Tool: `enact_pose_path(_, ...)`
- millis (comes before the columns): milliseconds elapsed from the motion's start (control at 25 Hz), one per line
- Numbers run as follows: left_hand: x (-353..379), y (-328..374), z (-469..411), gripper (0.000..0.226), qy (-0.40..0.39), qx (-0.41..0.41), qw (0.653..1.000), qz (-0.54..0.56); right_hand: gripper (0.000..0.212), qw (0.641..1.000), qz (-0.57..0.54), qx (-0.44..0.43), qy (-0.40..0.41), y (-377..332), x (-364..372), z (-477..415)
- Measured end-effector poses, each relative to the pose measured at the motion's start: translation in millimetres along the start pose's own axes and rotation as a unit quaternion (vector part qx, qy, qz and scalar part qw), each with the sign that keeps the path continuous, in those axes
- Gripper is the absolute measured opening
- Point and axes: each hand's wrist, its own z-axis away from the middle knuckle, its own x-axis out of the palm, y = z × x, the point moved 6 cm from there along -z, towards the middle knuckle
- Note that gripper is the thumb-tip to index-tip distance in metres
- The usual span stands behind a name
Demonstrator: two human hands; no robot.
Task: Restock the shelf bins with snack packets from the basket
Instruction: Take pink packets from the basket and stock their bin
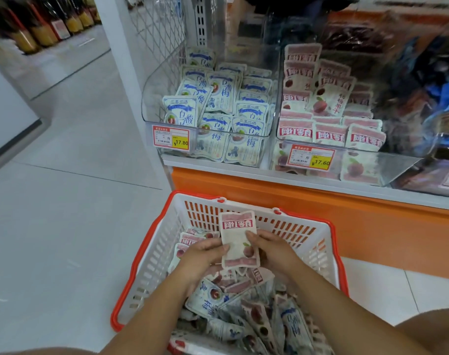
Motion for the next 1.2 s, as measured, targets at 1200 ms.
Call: enact_pose_path(1200, 99.1, 164.1, 62.2, 0.020, -0.025, 0.249, 0.949, -0.191, 0.019, 0.957, 0.119, -0.253, 0.081, -163.1, -21.6, 125.4)
